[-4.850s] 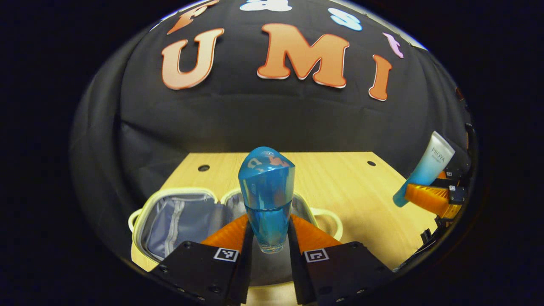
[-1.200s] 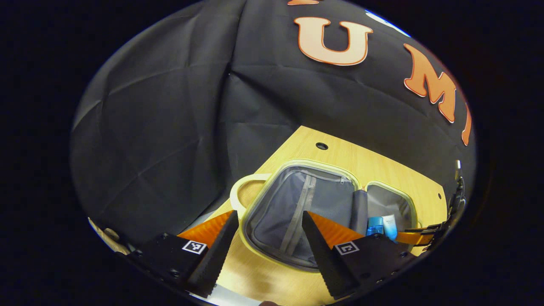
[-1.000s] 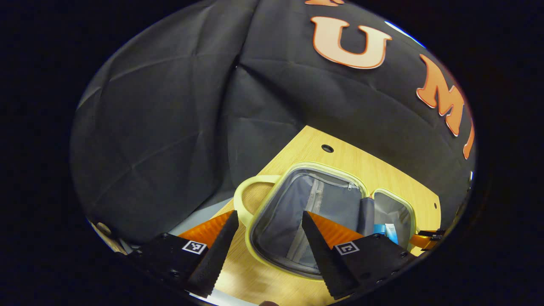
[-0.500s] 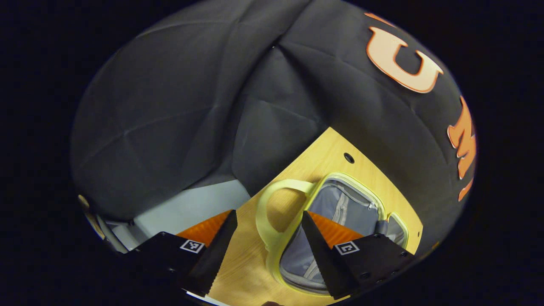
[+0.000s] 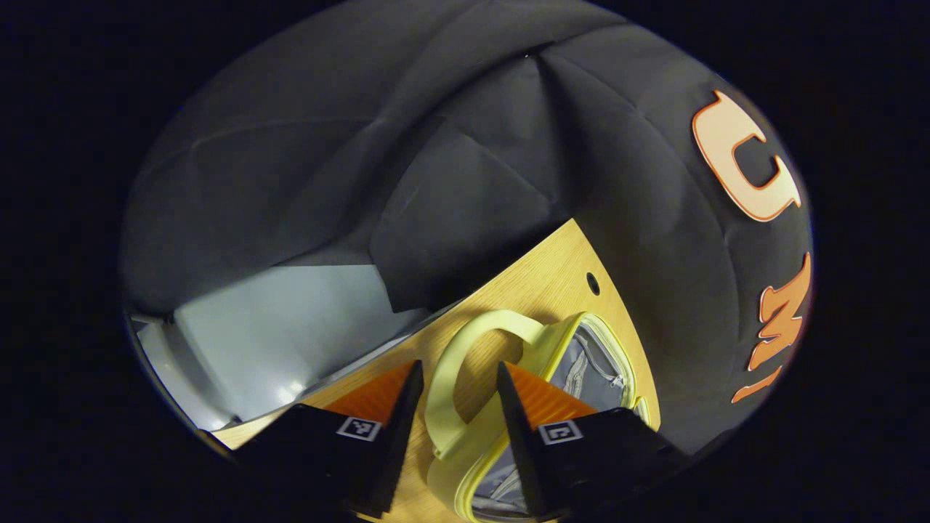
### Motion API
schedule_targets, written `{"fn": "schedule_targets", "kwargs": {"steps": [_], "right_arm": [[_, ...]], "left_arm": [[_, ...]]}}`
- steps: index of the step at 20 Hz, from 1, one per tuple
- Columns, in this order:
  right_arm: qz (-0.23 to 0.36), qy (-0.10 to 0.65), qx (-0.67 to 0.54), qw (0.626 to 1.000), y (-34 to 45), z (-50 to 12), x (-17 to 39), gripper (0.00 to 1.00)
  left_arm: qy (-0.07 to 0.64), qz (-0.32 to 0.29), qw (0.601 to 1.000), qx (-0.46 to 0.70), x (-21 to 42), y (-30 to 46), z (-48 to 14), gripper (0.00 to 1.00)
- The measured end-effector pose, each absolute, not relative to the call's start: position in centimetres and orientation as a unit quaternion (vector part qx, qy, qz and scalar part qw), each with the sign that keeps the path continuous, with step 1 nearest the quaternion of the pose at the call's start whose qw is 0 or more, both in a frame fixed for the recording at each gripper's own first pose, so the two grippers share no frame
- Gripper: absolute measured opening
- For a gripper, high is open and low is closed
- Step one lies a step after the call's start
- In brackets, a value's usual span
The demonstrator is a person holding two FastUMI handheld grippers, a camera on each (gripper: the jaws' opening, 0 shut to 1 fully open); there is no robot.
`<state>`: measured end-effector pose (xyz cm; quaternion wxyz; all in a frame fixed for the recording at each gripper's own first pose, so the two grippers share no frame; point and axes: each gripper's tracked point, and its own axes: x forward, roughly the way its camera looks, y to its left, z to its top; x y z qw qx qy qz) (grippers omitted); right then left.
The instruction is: First open the suitcase, pack the skin care products into it, and then close the suitcase.
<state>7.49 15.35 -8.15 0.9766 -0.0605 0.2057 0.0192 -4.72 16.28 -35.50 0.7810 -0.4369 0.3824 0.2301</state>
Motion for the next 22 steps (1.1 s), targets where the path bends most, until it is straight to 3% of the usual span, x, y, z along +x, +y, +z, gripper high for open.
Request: {"fn": "schedule_targets", "kwargs": {"steps": [2,4,5,7,14,22], "right_arm": [[0.022,0.202,-0.054,0.978,15.3,-7.9,7.4,0.96],[0.020,0.201,-0.047,0.978,14.9,-8.0,7.3,0.96],[0.018,0.200,-0.048,0.979,14.4,-8.0,7.2,0.96],[0.014,0.196,-0.048,0.979,13.1,-7.8,7.0,0.96],[0.020,0.173,-0.036,0.984,11.0,-6.9,6.7,0.96],[0.038,0.156,-0.010,0.987,8.0,-6.9,6.5,0.96]], "left_arm": [[0.387,0.231,0.793,-0.410,-5.0,17.1,-35.9,0.34],[0.380,0.201,0.809,-0.401,-4.5,16.6,-34.7,0.20],[0.372,0.203,0.817,-0.391,-3.0,16.9,-36.2,0.19],[0.377,0.184,0.828,-0.373,-4.6,16.3,-33.2,0.08],[0.293,0.111,0.892,-0.327,-3.5,14.0,-20.8,0.07],[0.222,0.013,0.933,-0.282,-1.2,1.9,-7.2,0.07]]}}
